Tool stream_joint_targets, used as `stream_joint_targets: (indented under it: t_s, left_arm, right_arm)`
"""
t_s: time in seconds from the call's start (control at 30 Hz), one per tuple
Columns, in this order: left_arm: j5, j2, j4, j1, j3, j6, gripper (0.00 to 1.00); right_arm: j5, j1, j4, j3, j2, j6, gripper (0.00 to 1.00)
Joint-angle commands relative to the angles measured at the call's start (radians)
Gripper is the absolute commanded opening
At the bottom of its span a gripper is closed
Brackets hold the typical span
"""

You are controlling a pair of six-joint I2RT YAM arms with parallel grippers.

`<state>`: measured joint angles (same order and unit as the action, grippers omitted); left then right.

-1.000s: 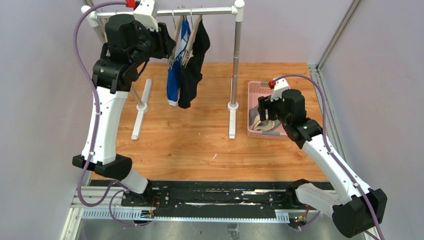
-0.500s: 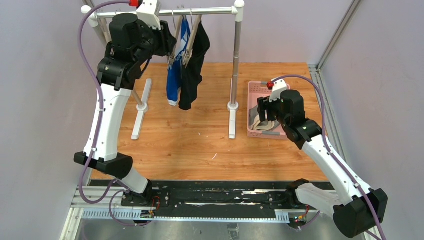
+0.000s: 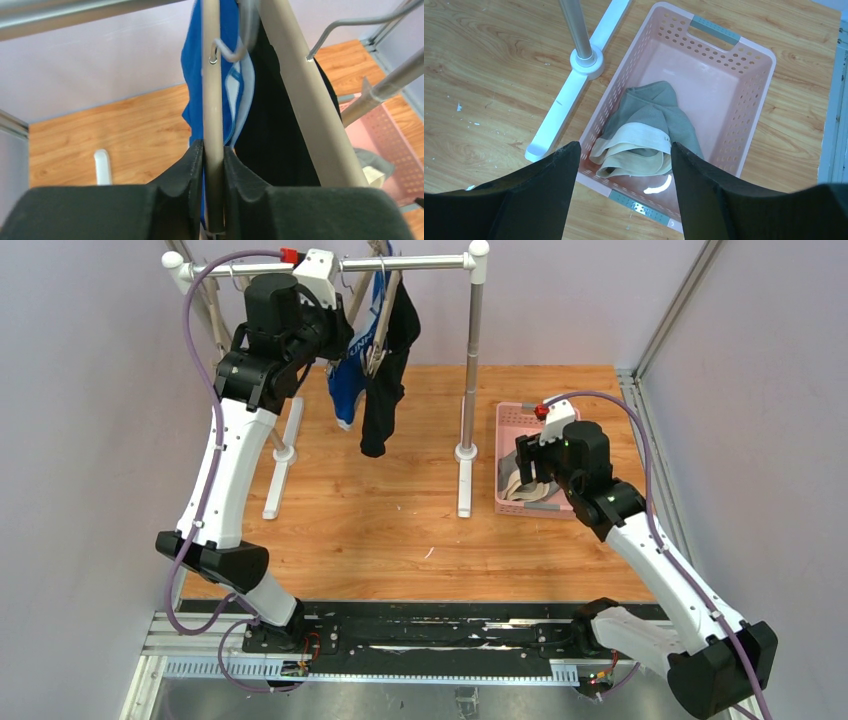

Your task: Remove the underwear clipped to the hanger

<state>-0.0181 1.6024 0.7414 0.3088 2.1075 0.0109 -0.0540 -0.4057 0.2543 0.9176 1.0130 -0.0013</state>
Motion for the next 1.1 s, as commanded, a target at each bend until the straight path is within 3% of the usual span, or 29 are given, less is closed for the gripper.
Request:
stream_joint_targets:
  t_s: [0.0, 0.1, 0.53, 1.07]
  left_arm:
    - [0.014, 0.003, -0.037, 0.011, -0.007, -0.017, 0.12]
    - [0.026, -0.007, -0.054, 0.012, -0.009, -0.019, 0.01]
    - [0.084, -0.153, -0.152, 0.012, -0.076, -0.044, 0.00]
    - [0.128, -0.493, -0.149, 0.012, -0.484, -0.052, 0.00]
  right_arm:
    - [-0.012, -0.018, -0.005, -0.016, -0.018, -0.013, 0.68]
    - [-0.012, -0.018, -0.006, -0.021, -0.012, -0.008, 0.68]
    - [0.003, -0.022, -0.017, -0.045, -0.017, -0.003, 0.68]
    - [-0.003, -0.022, -0.031, -0.037, 0.013, -0.005, 0.68]
